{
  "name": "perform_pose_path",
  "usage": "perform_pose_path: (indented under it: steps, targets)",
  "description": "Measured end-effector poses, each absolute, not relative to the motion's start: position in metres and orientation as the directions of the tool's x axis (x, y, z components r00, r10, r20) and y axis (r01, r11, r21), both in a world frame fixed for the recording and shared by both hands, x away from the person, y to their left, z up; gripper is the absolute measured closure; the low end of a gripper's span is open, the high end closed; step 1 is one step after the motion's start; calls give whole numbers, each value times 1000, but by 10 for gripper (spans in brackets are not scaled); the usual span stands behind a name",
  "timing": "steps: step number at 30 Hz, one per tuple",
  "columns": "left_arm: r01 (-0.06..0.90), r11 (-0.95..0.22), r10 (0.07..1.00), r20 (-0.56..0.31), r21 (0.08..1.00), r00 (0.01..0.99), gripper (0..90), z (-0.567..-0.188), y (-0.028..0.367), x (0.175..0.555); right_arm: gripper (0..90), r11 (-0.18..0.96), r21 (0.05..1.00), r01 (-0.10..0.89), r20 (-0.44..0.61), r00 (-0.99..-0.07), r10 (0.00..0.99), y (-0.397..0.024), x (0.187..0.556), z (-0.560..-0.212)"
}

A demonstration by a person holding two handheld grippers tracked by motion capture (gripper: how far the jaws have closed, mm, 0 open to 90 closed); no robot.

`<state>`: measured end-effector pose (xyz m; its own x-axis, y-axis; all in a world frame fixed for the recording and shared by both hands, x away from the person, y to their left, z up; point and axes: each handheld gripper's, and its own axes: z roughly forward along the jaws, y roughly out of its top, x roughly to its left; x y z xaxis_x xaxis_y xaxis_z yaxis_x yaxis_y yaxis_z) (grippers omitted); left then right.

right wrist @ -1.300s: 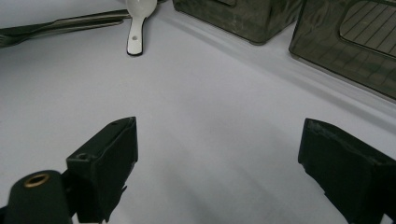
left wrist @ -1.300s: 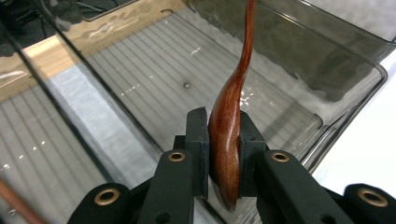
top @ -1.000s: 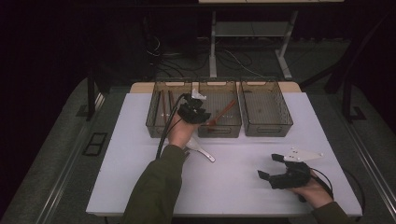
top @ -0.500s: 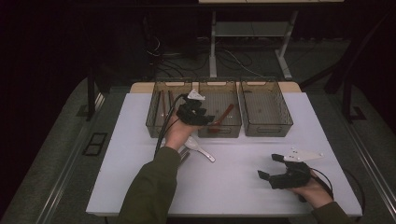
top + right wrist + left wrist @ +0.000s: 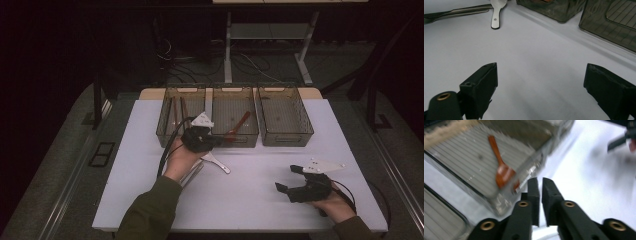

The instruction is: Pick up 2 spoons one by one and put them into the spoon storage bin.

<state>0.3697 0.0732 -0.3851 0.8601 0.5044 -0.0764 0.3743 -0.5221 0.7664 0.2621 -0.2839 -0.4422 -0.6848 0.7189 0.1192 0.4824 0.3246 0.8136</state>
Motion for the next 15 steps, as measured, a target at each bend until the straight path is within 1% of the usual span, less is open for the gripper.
perform_pose_path:
  steps: [1,8,12,14,15]
  targets:
    - [371,-537,502,-67,757,862,889,-389,74,366,122,324,814,482,119,-685,719,-284,262,-442]
    - [398,-589,489,-82,703,868,890,-418,80,350,122,324,813,484,119,-683,720,-284,262,-442]
    - [414,-604,486,-97,681,869,890,-431,78,346,122,323,815,481,120,-686,718,-285,262,-442]
    - [400,-625,468,-87,671,879,890,-434,75,345,122,320,814,485,123,-682,721,-285,262,-442]
    - [405,-623,466,-99,669,879,890,-435,73,344,122,319,815,484,122,-682,721,-285,262,-442]
